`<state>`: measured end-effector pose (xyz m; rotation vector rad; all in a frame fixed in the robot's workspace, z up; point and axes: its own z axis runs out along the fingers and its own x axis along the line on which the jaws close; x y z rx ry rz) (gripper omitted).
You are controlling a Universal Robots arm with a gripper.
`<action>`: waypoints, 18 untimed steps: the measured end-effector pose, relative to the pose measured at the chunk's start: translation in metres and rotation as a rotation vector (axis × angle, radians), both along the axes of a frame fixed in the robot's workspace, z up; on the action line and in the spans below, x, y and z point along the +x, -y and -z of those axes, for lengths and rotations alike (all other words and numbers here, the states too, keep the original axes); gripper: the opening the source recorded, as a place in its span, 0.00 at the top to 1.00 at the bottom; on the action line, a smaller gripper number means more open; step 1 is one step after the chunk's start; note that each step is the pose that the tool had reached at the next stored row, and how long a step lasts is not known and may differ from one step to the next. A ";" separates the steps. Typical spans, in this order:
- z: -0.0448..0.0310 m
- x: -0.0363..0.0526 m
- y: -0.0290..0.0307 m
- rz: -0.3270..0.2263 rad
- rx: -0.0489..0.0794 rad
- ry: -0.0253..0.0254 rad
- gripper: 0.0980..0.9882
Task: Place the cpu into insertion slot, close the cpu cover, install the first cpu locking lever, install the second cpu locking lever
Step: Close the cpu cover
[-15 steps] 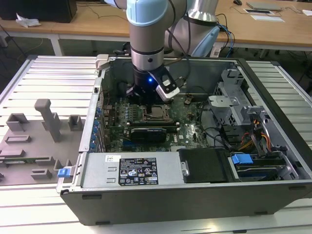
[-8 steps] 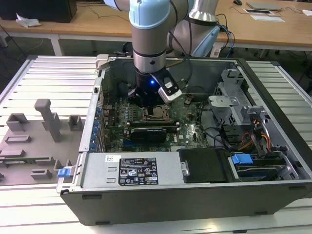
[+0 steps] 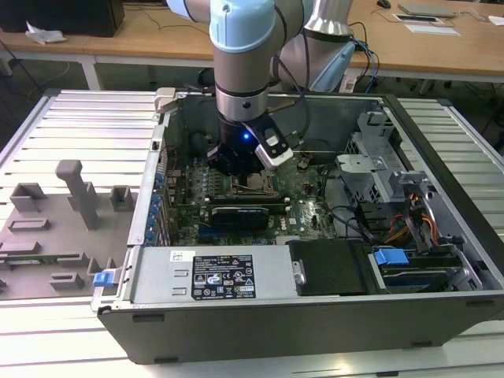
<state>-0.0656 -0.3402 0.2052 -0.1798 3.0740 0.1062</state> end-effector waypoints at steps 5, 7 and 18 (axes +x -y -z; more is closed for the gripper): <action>0.0022 0.0001 0.0000 0.000 0.001 0.0001 0.99; 0.0023 0.0001 0.0000 0.000 0.001 0.0001 0.99; -0.0131 0.0009 -0.0002 0.000 -0.012 0.0004 0.99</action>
